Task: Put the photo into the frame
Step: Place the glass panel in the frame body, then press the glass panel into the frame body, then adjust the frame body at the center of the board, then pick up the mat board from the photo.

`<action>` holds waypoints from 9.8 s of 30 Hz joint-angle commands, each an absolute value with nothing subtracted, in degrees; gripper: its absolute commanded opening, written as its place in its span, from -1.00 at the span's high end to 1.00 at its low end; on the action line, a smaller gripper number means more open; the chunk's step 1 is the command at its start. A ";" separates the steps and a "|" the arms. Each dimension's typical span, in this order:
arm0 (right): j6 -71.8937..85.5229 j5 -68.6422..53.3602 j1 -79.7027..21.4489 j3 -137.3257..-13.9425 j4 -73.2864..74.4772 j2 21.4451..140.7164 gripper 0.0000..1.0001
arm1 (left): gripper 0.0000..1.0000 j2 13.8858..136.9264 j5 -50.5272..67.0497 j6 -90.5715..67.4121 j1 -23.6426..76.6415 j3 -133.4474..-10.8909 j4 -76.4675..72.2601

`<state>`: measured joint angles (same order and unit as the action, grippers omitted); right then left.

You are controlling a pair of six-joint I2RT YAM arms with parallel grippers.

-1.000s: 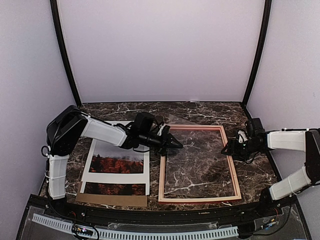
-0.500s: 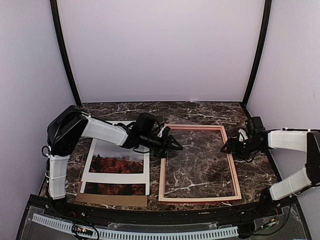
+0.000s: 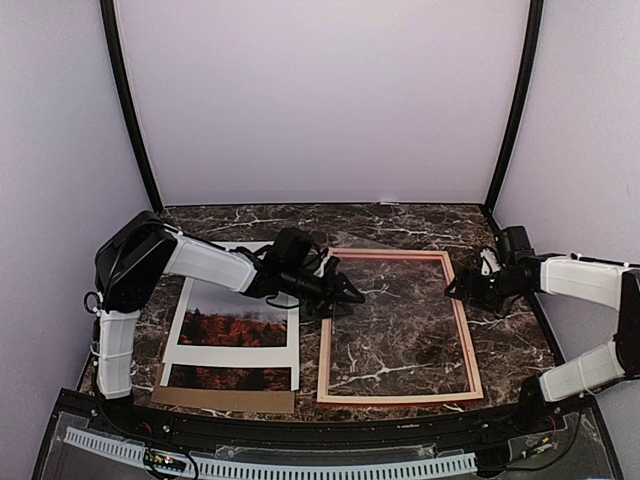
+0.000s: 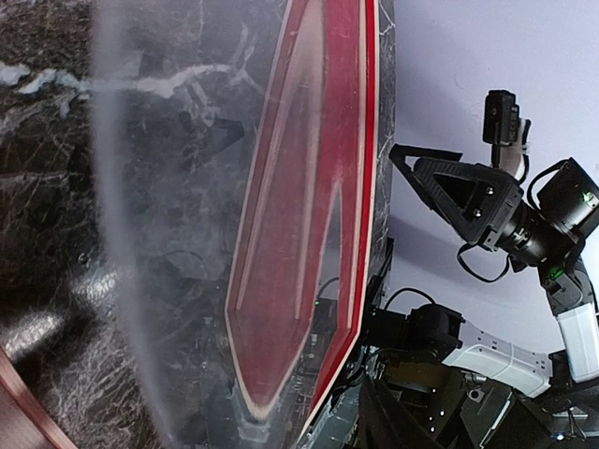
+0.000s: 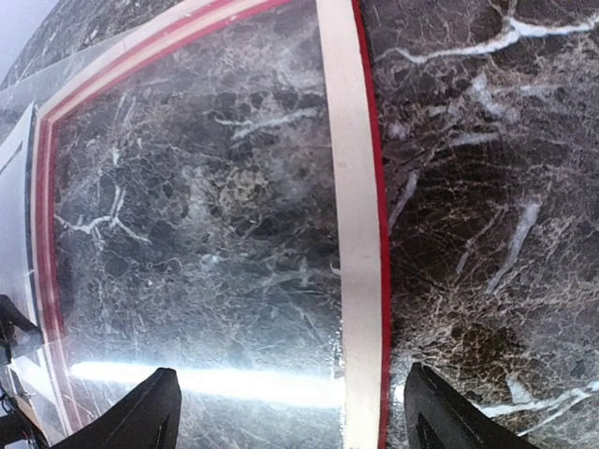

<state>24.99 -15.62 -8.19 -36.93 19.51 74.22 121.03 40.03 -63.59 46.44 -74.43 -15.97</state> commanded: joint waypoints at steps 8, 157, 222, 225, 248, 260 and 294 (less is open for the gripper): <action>26.59 -17.72 -12.59 -41.57 17.47 72.79 -0.67 | 0.09 121.57 38.50 -61.66 47.03 -73.65 -15.04; 20.31 -7.01 -13.53 -42.10 18.70 85.16 0.40 | -0.26 129.12 -7.59 -13.19 38.78 -106.07 19.13; 20.76 -8.19 -12.05 -43.75 17.45 88.48 0.33 | -0.31 121.59 -9.06 -14.73 39.57 -107.59 27.60; 20.53 -6.94 -11.79 -44.78 17.33 89.84 0.37 | -0.32 116.76 -10.67 -14.67 39.22 -103.05 27.59; 16.26 -1.81 -8.85 -57.93 22.41 91.96 -0.20 | -0.52 89.96 -8.75 -19.02 26.86 -69.95 27.58; 31.24 -10.10 -29.75 -57.67 10.69 86.34 -0.56 | -0.51 84.87 8.34 -18.70 10.79 -58.36 27.22; 36.12 -9.48 -53.61 -96.76 16.16 131.08 -0.23 | -0.34 98.47 21.32 -12.76 -6.42 -59.89 29.55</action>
